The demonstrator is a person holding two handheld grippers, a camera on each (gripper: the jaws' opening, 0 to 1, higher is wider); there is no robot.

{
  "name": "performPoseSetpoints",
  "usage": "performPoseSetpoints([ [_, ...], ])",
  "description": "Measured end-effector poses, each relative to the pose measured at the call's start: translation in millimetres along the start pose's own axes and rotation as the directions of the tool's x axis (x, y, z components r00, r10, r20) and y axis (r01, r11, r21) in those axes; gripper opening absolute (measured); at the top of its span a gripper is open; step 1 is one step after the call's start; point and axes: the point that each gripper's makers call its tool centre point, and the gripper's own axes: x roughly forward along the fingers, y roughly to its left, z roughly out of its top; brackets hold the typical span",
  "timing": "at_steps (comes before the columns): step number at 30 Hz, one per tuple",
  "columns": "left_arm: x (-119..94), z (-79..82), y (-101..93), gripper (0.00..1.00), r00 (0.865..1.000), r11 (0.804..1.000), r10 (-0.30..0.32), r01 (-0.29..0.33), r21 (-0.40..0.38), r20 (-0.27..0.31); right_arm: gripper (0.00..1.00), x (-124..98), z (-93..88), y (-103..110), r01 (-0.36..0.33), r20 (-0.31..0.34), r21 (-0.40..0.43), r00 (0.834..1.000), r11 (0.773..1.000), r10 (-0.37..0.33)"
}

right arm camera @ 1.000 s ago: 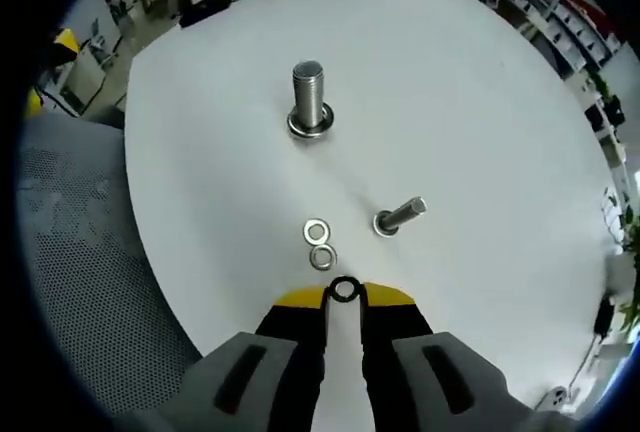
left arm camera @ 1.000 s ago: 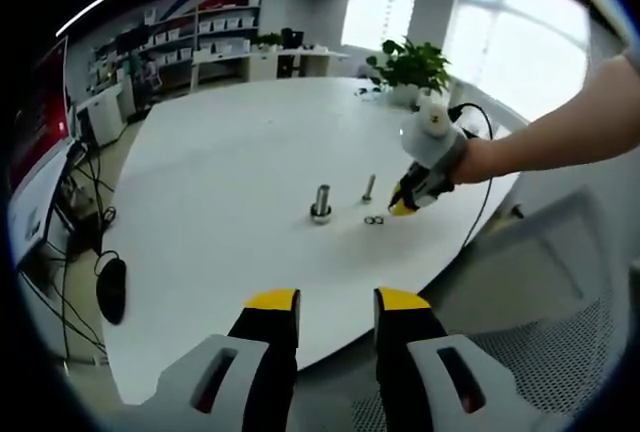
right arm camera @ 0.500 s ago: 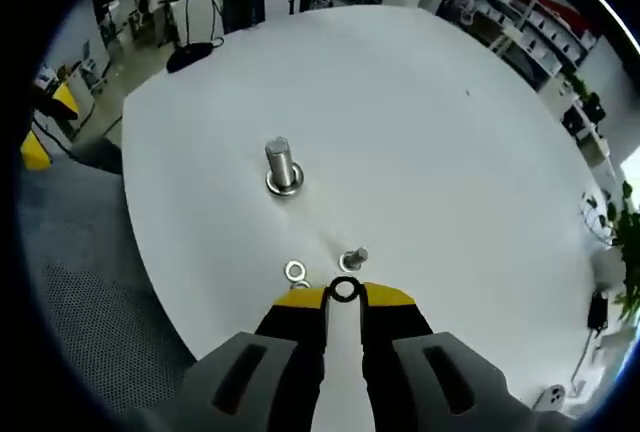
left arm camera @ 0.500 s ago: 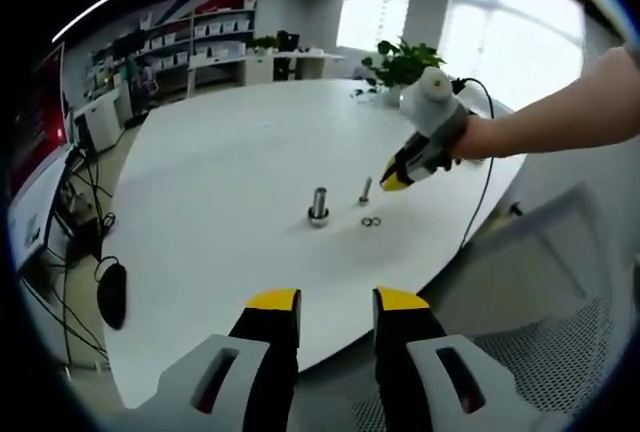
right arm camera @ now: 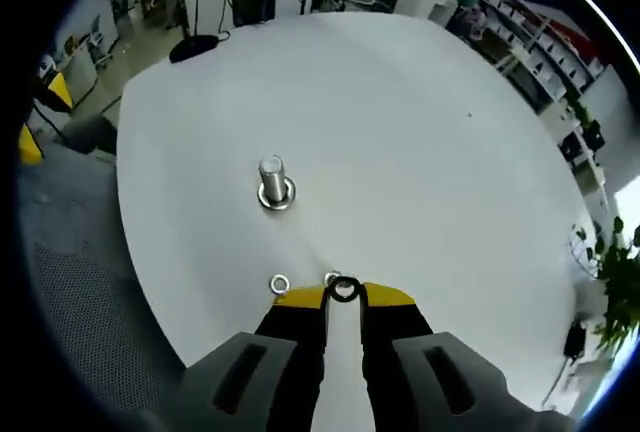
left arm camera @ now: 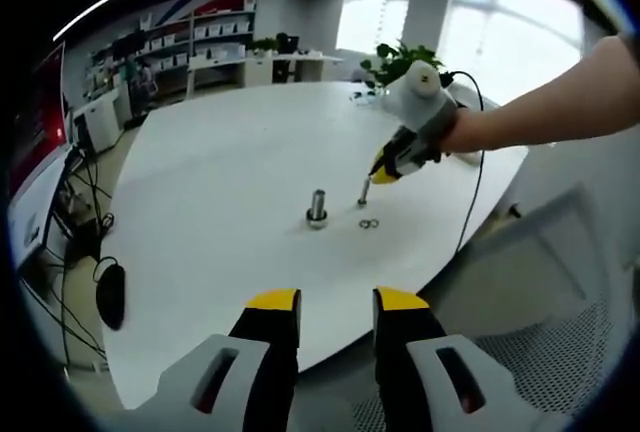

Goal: Place the washer onto the threaded stud by aligning its center hole with the stud, sliding it down to the base, and recovering from edge contact or off-axis alignment until the washer reaches the visible bottom stop.

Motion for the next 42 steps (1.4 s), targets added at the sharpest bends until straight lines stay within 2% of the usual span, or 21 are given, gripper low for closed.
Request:
performPoseSetpoints([
  [5, 0, 1.0, -1.2, 0.27, 1.0, 1.0, -0.007, 0.007, 0.004, 0.0, 0.14, 1, 3.6, -2, -0.003, -0.002, -0.011, 1.0, 1.0, 0.003],
  [25, 1, 0.1, -0.7, 0.27, 1.0, 1.0, -0.006, 0.006, -0.002, -0.005, 0.14, 27, -1.5, 1, -0.051, -0.094, -0.046, 0.995, 0.998, 0.046],
  [28, 1, -0.5, -0.6, 0.27, 1.0, 1.0, -0.005, 0.005, -0.004, -0.008, 0.14, 32, -6.7, 2, -0.06, -0.115, -0.085, 0.992, 0.995, 0.05],
  [33, 2, -2.2, -1.0, 0.27, 1.0, 1.0, -0.007, 0.007, -0.004, -0.017, 0.14, 41, -11.8, 2, -0.076, -0.124, -0.046, 0.99, 0.996, 0.07],
  [42, 3, -4.4, -1.7, 0.27, 0.999, 1.0, -0.013, 0.012, -0.006, -0.031, 0.14, 55, -20.1, 6, -0.107, -0.15, -0.034, 0.984, 0.994, 0.1],
])
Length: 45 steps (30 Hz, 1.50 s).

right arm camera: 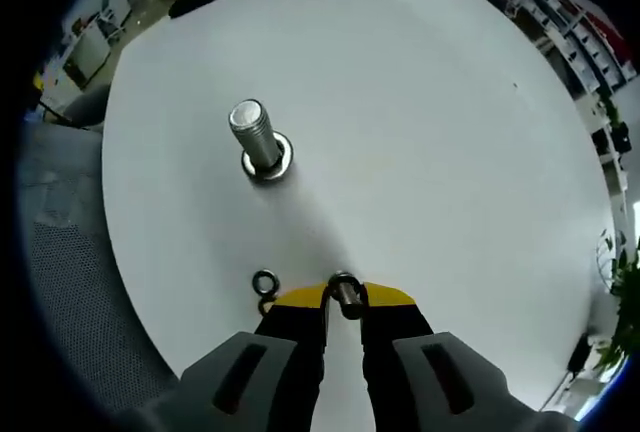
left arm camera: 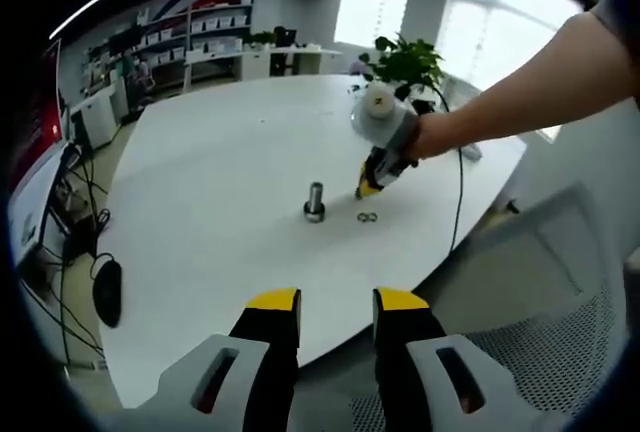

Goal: Place the washer onto the threaded stud by aligning its center hole with the stud, sliding it down to the base, and recovering from edge contact or off-axis alignment until the washer reaches the visible bottom stop.

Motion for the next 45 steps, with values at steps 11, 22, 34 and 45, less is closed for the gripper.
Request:
performPoseSetpoints([
  [11, 1, -0.8, 0.7, 0.27, 1.0, 1.0, 0.001, -0.001, -0.006, -0.004, 0.15, 1, -1.5, 0, -0.011, 0.001, 0.002, 1.0, 1.0, 0.011],
  [22, 0, -0.3, 1.1, 0.27, 1.0, 1.0, 0.005, -0.005, -0.008, -0.001, 0.18, -8, -15.8, -1, 0.001, -0.002, 0.017, 1.0, 1.0, -0.001],
  [34, -1, 0.3, 2.0, 0.27, 1.0, 1.0, 0.011, -0.011, -0.003, 0.004, 0.21, -17, -26.2, 22, -0.037, 0.02, 0.029, 0.999, 0.999, 0.037],
  [45, -2, 1.1, 3.4, 0.27, 1.0, 1.0, 0.022, -0.022, 0.007, 0.008, 0.23, -6, -18.4, 55, -0.097, 0.014, -0.027, 0.995, 0.995, 0.097],
])
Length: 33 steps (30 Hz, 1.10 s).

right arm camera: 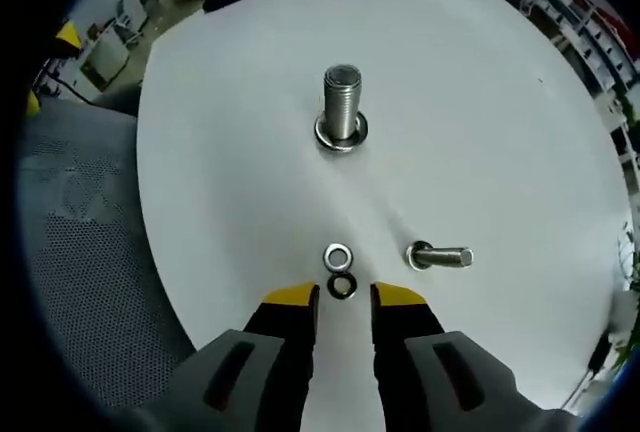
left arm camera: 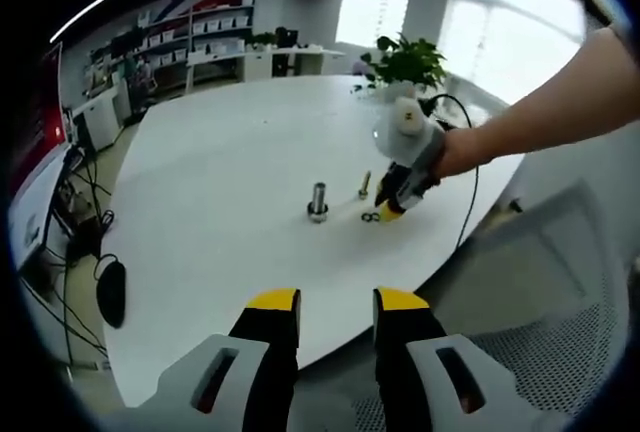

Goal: Place the washer onto the threaded stud by aligning its center hole with the stud, sliding it down to the base, and recovering from edge contact or off-axis alignment until the washer reaches the visible bottom stop.

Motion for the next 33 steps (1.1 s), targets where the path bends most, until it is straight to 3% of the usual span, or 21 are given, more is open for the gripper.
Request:
performPoseSetpoints([
  [10, 0, 0.7, 1.1, 0.27, 1.0, 1.0, 0.007, -0.007, -0.001, 0.003, 0.22, 6, -0.2, 0, -0.003, -0.009, -0.004, 1.0, 1.0, 0.003],
  [18, -1, 0.8, 1.5, 0.27, 1.0, 1.0, 0.008, -0.008, -0.002, 0.005, 0.16, 5, 0.8, 3, -0.009, 0.024, 0.02, 1.0, 1.0, 0.008],
  [33, 0, 1.2, 0.2, 0.27, 1.0, 1.0, 0.002, -0.002, 0.004, 0.005, 0.17, 0, -18.3, 7, -0.026, 0.019, 0.007, 0.999, 1.0, 0.026],
])
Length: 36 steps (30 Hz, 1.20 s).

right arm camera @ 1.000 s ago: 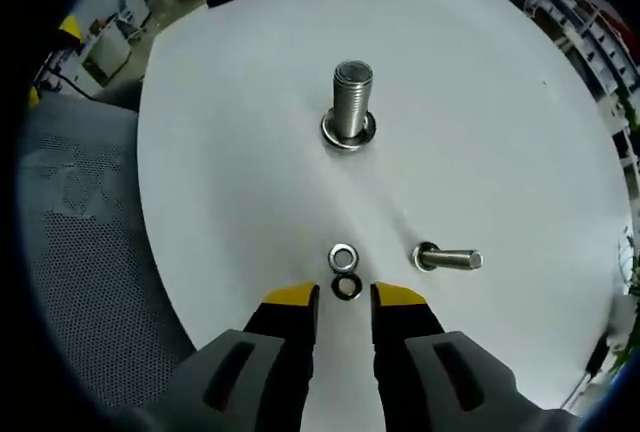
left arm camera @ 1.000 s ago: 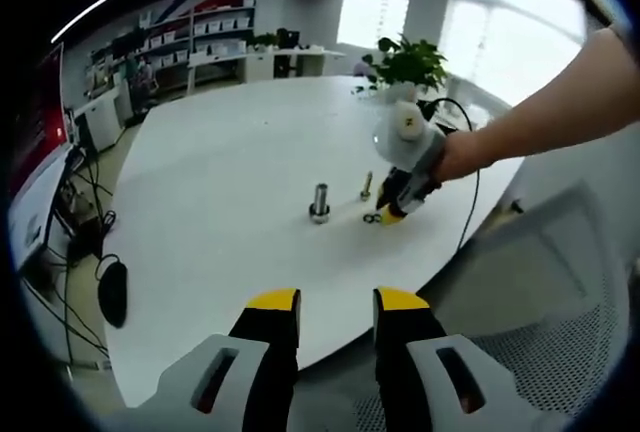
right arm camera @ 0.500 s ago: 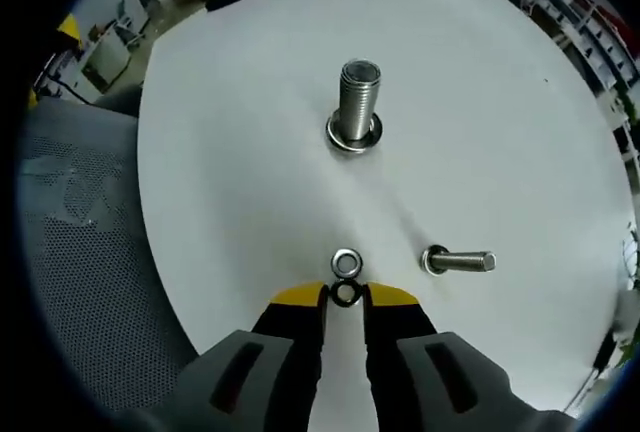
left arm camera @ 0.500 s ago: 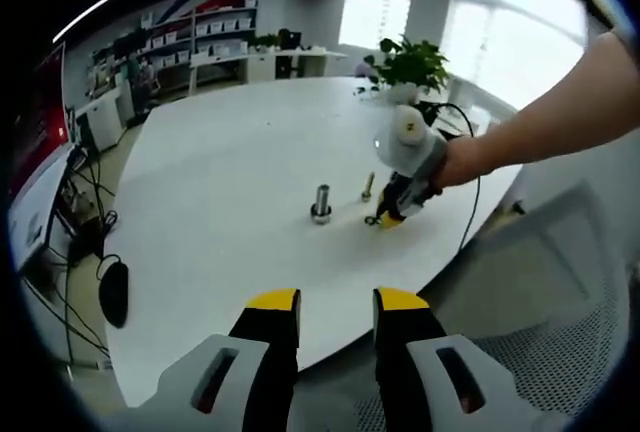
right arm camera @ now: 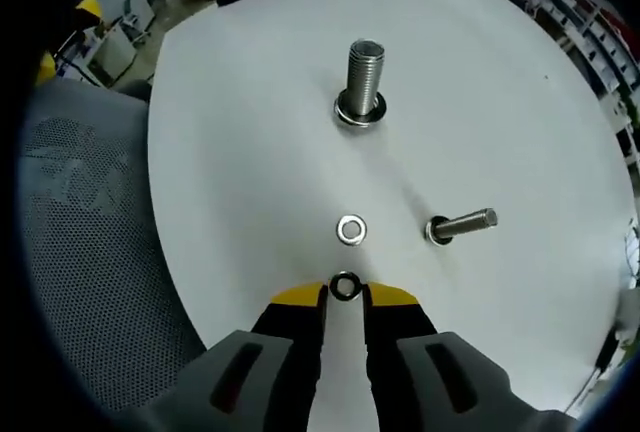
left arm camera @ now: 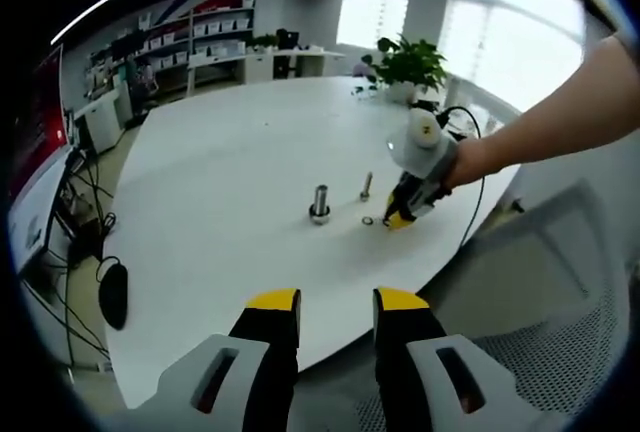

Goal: Place the washer onto the threaded stud by aligning its center hole with the stud, sliding it down to the base, and recovering from edge contact or off-axis alignment until the washer reaches the visible bottom stop.

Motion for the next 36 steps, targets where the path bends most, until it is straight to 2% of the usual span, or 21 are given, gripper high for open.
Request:
performPoseSetpoints([
  [9, 0.0, 0.9, 0.4, 0.27, 1.0, 1.0, 0.002, -0.002, 0.002, 0.002, 0.16, 2.1, 1.9, -0.8, -0.006, -0.053, -0.017, 0.999, 1.0, 0.005],
  [14, 0.3, -0.1, 1.1, 0.27, 1.0, 1.0, 0.006, -0.006, 0.003, -0.003, 0.16, 2.8, 3.0, 1.3, -0.005, -0.104, -0.061, 0.995, 0.998, -0.002],
  [17, 0.3, -0.2, 2.0, 0.27, 1.0, 1.0, 0.011, -0.011, 0.003, -0.005, 0.15, 3.4, 2.6, 1.3, 0.015, -0.121, -0.066, 0.992, 0.998, -0.023],
  [19, 0.3, 0.8, 1.5, 0.27, 1.0, 1.0, 0.008, -0.008, -0.001, 0.0, 0.15, 3.7, 1.8, -1.1, 0.056, -0.147, -0.003, 0.988, 0.998, -0.056],
  [23, 0.7, 0.5, 1.3, 0.27, 1.0, 1.0, 0.007, -0.007, 0.0, -0.001, 0.15, 4.8, 3.3, 0.4, 0.067, -0.175, -0.044, 0.982, 0.997, -0.073],
  [28, 0.7, 0.8, 1.0, 0.27, 1.0, 1.0, 0.004, -0.004, -0.005, 0.0, 0.14, 3.6, 2.9, -1.9, 0.079, -0.159, 0.044, 0.985, 0.996, -0.071],
  [30, 0.0, 2.7, 1.9, 0.27, 1.0, 1.0, 0.007, -0.007, -0.01, 0.01, 0.14, 2.3, 2.6, -0.4, 0.091, -0.146, 0.043, 0.986, 0.995, -0.083],
  [33, -1.1, 4.0, 2.8, 0.27, 1.0, 1.0, 0.008, -0.008, -0.02, 0.021, 0.14, 1.8, 1.5, -0.8, 0.107, -0.1, 0.038, 0.99, 0.994, -0.103],
  [36, -1.1, 3.8, 2.9, 0.27, 1.0, 1.0, 0.009, -0.009, -0.022, 0.022, 0.14, 1.5, 1.3, -2.5, 0.102, -0.069, 0.108, 0.993, 0.989, -0.095],
])
